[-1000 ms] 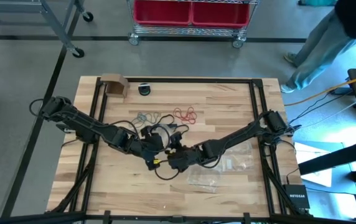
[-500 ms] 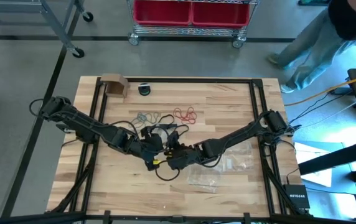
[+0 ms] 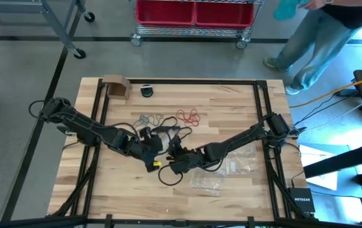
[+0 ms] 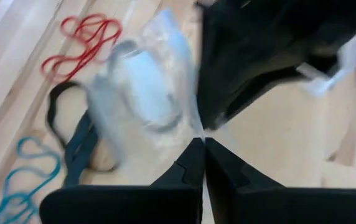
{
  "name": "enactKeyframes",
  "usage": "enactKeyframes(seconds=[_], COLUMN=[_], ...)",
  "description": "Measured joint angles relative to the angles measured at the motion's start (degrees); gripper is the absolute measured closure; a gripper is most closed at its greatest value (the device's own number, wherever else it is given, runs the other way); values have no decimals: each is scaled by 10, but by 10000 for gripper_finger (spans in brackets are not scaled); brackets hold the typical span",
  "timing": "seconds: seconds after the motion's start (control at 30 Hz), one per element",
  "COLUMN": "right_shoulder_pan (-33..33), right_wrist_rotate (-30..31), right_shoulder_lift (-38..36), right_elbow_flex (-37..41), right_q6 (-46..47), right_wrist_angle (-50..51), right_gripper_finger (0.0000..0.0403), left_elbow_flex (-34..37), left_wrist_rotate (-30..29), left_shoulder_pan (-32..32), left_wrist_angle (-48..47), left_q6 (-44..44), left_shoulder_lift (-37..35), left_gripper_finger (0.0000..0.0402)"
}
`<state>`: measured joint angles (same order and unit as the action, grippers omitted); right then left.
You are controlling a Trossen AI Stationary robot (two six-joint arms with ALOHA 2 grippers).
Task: Sort rubber bands
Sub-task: Put the black rubber band into the transparent zip bag
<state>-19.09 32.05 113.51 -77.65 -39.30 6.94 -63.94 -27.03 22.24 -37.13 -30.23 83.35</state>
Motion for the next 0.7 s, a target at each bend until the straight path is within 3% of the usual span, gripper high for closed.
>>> enactKeyframes(seconds=[0.1, 0.3, 0.7], right_shoulder_pan=[0, 0, 1], right_wrist_rotate=[-17, -33, -99], right_shoulder_lift=[0, 0, 0], right_elbow_flex=[0, 0, 0], right_q6=[16, 50, 124], right_wrist_angle=[1, 2, 3], right_gripper_finger=[396, 380, 400], left_elbow_flex=[0, 0, 0], left_wrist_rotate=[-11, -40, -130], left_shoulder_pan=[-1, -1, -6], left_wrist_angle=[-23, -19, -33], left_q6=[-22, -29, -43], left_shoulder_lift=[0, 0, 0], left_gripper_finger=[401, 401, 401])
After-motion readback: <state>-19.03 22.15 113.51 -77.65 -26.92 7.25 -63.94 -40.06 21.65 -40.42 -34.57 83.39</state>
